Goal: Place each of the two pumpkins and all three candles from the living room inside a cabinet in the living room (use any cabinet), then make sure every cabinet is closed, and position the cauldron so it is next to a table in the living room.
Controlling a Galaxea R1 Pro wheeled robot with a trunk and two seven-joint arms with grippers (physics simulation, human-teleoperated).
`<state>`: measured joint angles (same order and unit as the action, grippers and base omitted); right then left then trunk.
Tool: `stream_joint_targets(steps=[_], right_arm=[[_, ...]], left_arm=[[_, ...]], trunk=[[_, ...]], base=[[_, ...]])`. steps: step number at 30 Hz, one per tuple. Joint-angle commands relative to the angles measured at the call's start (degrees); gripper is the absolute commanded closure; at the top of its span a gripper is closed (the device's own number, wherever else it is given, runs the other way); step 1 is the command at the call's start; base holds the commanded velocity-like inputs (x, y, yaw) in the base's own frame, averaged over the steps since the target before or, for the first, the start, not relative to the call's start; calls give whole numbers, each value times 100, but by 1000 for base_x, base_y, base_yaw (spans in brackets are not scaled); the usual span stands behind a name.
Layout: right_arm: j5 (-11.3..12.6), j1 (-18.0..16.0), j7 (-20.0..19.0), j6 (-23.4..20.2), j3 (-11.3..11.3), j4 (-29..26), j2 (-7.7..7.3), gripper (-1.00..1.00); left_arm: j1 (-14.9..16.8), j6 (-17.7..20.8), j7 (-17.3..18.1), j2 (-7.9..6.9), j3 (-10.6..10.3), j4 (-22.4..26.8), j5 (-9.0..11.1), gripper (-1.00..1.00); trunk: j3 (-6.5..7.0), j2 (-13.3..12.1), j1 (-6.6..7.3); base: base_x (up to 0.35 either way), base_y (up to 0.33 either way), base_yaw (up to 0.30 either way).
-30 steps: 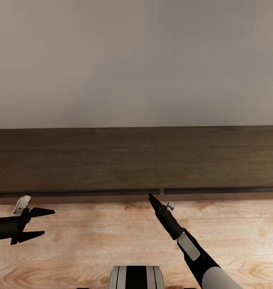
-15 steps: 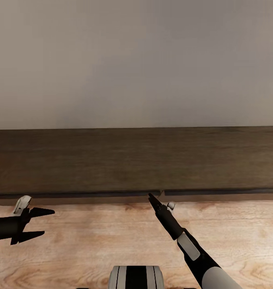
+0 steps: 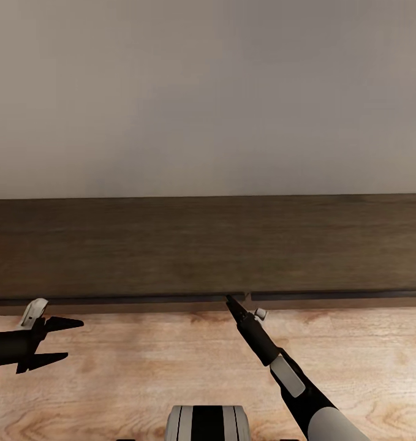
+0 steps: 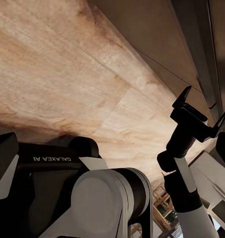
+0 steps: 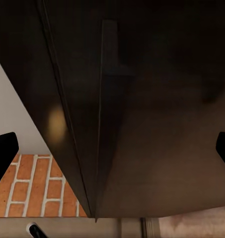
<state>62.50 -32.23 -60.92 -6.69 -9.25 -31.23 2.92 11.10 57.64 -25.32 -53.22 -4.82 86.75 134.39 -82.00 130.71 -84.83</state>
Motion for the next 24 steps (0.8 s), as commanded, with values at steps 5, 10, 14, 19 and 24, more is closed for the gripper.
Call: stream_joint_targets(steps=[5,10,14,19,24], right_arm=[[55,-3,-22,-60,-22,3,-2,-100],[44,-3,-24,-60,-24,3,-2,-100],[43,-3,-25,-62,-25,-4,-2,100],[51,-3,-25,-93,-25,-6,-2,100],[46,-3,-25,-95,-25,-6,-2,100]], left_arm=[[6,2,-52,-4,-9,0,61,-100],[6,2,-52,-4,-8,0,61,-100],[6,0,-52,-4,-8,0,61,-100],[6,2,-52,-4,-5,0,61,-100],[6,2,-52,-4,-7,0,61,-100]], trunk=[[-3,1,1],[-3,1,1],[-3,1,1],[-3,1,1],[-3,1,1]], base=[[0,0,0],[0,0,0],[0,0,0],[0,0,0],[0,0,0]])
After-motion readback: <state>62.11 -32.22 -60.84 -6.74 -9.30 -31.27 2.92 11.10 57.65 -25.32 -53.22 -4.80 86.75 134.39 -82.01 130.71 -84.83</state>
